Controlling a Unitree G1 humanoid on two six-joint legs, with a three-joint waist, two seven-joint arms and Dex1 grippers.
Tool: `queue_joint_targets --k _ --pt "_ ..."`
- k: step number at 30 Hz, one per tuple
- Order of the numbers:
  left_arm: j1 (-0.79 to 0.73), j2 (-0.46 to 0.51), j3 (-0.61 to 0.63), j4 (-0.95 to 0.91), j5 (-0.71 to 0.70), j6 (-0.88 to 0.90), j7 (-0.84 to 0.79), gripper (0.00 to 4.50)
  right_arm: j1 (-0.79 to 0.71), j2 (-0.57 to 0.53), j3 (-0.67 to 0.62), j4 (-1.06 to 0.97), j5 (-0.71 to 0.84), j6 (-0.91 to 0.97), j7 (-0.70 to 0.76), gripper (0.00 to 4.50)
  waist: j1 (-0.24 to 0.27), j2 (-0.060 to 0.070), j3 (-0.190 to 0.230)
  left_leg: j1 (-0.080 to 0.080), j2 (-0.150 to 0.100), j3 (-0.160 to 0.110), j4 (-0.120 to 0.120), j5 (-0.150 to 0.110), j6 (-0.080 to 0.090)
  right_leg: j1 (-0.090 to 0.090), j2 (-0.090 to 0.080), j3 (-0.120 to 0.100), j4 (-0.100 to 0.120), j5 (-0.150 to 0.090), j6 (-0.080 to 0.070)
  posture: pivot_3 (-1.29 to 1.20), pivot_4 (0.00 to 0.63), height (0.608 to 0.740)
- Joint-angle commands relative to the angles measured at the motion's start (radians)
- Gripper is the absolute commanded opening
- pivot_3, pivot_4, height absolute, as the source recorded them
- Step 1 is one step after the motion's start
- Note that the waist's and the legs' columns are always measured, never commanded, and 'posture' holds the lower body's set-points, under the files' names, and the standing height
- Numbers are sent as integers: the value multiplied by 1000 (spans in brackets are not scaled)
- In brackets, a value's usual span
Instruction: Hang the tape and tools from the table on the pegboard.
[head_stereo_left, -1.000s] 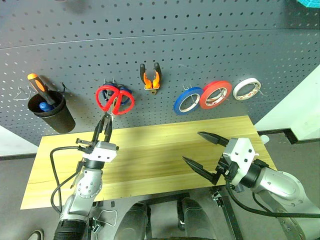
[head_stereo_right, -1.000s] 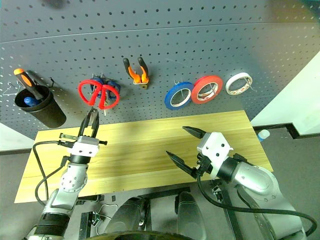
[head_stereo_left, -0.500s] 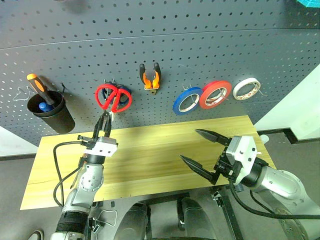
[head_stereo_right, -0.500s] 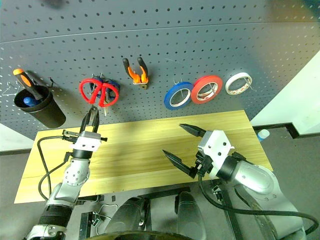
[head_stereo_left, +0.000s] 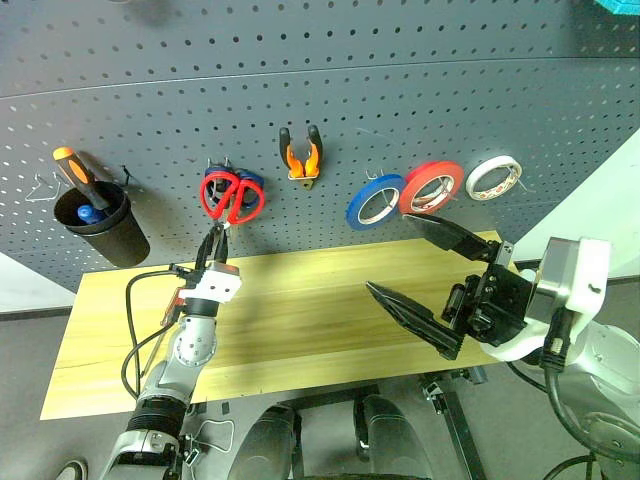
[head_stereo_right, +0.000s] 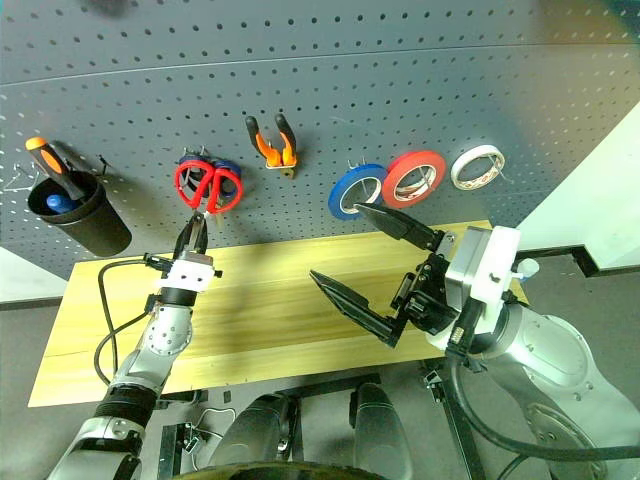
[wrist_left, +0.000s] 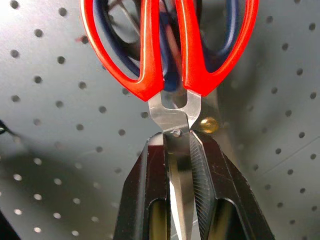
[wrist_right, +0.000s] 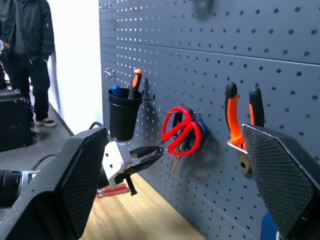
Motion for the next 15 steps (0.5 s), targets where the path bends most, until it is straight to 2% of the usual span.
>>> queue_joint_targets --k 1,4,12,15 --pt "2 -2 -10 -20 -11 -6 1 246 9 -12 -19 -31 6 -18 -4 4500 0 0 0 0 0 0 0 0 0 0 0 0 0 0 0 -30 199 727" --pt "50 1 -12 -52 -35 8 -33 246 13 -11 -14 -25 0 -25 -2 4500 -1 0 0 0 0 0 0 0 0 0 0 0 0 0 0 -24 196 727" --pt "161 -14 -24 -78 -93 93 -131 2842 15 -7 4 -6 -21 -30 6 4500 4 0 0 0 0 0 0 0 0 0 0 0 0 0 0 -19 201 727" --pt "171 -19 -18 -71 -105 121 -142 2842 20 -6 8 -2 -30 -31 10 4500 1 0 0 0 0 0 0 0 0 0 0 0 0 0 0 -17 199 727"
